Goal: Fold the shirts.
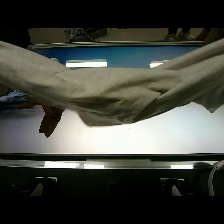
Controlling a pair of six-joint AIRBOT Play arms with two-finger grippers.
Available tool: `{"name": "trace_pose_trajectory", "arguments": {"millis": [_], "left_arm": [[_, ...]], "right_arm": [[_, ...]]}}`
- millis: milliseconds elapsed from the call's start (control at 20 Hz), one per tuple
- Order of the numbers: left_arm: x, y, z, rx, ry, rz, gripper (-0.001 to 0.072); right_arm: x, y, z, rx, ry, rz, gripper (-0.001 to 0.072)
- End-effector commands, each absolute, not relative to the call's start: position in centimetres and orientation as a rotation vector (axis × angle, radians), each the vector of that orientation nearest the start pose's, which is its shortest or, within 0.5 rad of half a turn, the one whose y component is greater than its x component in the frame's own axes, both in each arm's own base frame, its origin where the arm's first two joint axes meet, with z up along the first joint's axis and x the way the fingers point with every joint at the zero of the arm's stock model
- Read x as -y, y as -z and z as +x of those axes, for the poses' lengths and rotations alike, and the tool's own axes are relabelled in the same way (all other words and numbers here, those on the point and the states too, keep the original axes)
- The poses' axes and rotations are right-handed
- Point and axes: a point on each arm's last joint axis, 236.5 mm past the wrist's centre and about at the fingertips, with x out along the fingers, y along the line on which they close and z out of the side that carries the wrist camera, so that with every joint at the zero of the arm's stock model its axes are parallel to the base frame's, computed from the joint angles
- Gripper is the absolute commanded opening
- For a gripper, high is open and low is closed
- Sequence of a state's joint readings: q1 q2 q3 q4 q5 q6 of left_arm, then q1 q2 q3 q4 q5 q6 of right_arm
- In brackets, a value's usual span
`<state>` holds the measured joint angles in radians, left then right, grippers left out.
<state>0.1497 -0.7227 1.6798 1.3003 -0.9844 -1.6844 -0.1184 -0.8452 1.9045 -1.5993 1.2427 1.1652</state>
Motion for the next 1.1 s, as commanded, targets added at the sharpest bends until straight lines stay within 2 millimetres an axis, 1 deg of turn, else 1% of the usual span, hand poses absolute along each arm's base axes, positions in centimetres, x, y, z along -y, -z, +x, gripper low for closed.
{"name": "trace_pose_trajectory", "arguments": {"millis": [0, 50, 100, 150, 200, 250, 300, 350, 400, 450, 500, 550, 650, 700, 800, 900, 950, 1000, 1050], "left_arm": [[0.7, -44.0, 30.1, -0.165, 0.056, -0.245, 0.0026], [0.6, -41.8, 31.6, -0.242, 0.054, -0.234, 0.0026], [0.3, -39.4, 33.5, -0.312, 0.050, -0.245, 0.0027], [0.1, -36.6, 35.5, -0.382, 0.048, -0.250, 0.0027], [0.1, -33.0, 37.7, -0.471, 0.056, -0.240, 0.0027], [0.2, -29.2, 39.8, -0.561, 0.062, -0.237, 0.0027], [0.5, -24.9, 42.0, -0.650, 0.073, -0.237, 0.0027], [0.9, -20.7, 44.4, -0.715, 0.083, -0.231, 0.0028], [1.3, -17.1, 46.6, -0.769, 0.088, -0.232, 0.0028], [1.8, -13.7, 48.4, -0.825, 0.094, -0.240, 0.0028], [2.6, -10.1, 49.8, -0.888, 0.106, -0.261, 0.0028], [3.5, -7.1, 51.0, -0.946, 0.121, -0.295, 0.0029], [4.9, -2.9, 52.6, -1.021, 0.146, -0.372, 0.0029], [5.5, -1.4, 53.1, -1.045, 0.155, -0.410, 0.0030], [6.0, 0.9, 53.5, -1.084, 0.160, -0.444, 0.0030], [6.7, 2.6, 53.0, -1.134, 0.170, -0.456, 0.0031], [7.1, 3.0, 52.6, -1.157, 0.179, -0.453, 0.0084], [7.2, 2.9, 52.2, -1.173, 0.186, -0.452, 0.0278], [7.2, 2.3, 51.5, -1.203, 0.199, -0.447, 0.0565]], "right_arm": [[4.8, -43.4, 28.4, -0.346, 0.107, -0.414, 0.0050], [4.9, -40.4, 29.1, -0.467, 0.081, -0.400, 0.0050], [5.0, -36.4, 29.9, -0.624, 0.047, -0.383, 0.0049], [5.0, -31.8, 30.4, -0.796, 0.009, -0.365, 0.0049], [5.1, -26.7, 30.7, -0.973, -0.032, -0.346, 0.0049], [5.1, -21.9, 31.3, -1.102, -0.064, -0.332, 0.0049], [5.2, -17.8, 32.5, -1.169, -0.083, -0.325, 0.0050], [5.3, -13.8, 34.4, -1.187, -0.081, -0.301, 0.0050], [5.2, -10.6, 36.8, -1.163, -0.069, -0.268, 0.0051], [4.9, -7.8, 39.0, -1.138, -0.072, -0.234, 0.0051], [4.6, -5.1, 41.0, -1.126, -0.071, -0.191, 0.0051], [4.3, -2.9, 42.7, -1.126, -0.064, -0.140, 0.0052], [3.9, 0.3, 45.6, -1.099, -0.057, -0.074, 0.0052], [4.0, 1.3, 46.7, -1.081, -0.046, -0.053, 0.0052], [4.2, 2.8, 48.3, -1.052, -0.009, 0.001, 0.0052], [4.3, 3.6, 49.1, -1.036, 0.019, 0.039, 0.0055], [4.4, 3.5, 49.4, -1.020, 0.022, 0.040, 0.0126], [4.4, 2.7, 49.7, -1.007, 0.022, 0.038, 0.0287], [4.4, 1.4, 49.9, -0.993, 0.007, 0.009, 0.0541]]}}
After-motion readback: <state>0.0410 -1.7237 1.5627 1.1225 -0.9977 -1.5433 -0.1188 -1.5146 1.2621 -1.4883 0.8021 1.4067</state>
